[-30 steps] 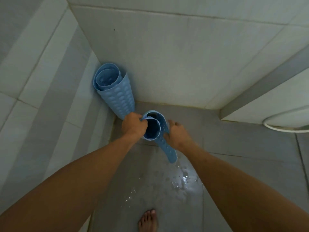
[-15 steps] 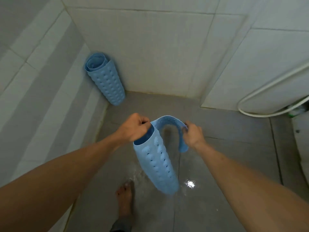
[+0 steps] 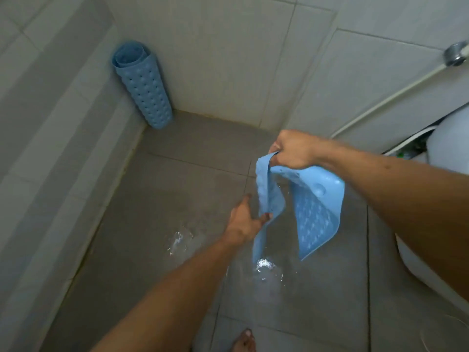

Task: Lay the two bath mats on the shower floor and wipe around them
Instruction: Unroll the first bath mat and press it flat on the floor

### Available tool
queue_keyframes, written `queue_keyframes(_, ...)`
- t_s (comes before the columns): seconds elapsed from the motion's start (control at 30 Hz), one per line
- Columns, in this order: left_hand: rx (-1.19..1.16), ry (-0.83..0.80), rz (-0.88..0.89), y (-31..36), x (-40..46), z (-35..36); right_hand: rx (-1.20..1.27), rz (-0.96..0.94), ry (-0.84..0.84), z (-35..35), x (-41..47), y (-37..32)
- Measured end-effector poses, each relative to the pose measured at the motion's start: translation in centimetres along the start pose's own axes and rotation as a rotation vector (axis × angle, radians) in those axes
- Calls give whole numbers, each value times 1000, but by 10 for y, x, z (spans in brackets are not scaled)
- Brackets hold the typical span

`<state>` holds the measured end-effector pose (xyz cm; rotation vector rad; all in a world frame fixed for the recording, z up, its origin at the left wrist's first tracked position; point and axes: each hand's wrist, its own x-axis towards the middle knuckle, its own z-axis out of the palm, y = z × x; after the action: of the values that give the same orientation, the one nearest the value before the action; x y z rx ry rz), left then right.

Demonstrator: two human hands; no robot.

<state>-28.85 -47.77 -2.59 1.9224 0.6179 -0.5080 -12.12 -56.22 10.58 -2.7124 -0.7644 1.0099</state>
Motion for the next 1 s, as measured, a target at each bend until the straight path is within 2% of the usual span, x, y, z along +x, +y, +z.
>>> queue_keyframes(0.2,-75,45,72,21,23,8,40,108,54,-53,-31,-22)
queue_keyframes(0.37,-72,211,156,27,27,-26,123,165,139,-83,-51,-37)
queue_keyframes(0.47,-26,315,89,7,26,-55,208,227,241,-102,-64,-36)
queue_keyframes(0.57,42,305,42,-22,35,-92,292,253,302,-118,-78,-25)
queue_keyframes(0.63,115,297,89,-33,39,-121,285,275,270,-119,-86,-16)
queue_keyframes(0.83,482,405,293,-42,53,-217,-93,263,155,-60,-80,35)
queue_keyframes(1.0,723,359,380,-55,78,-260,-228,312,-101,19,-66,79)
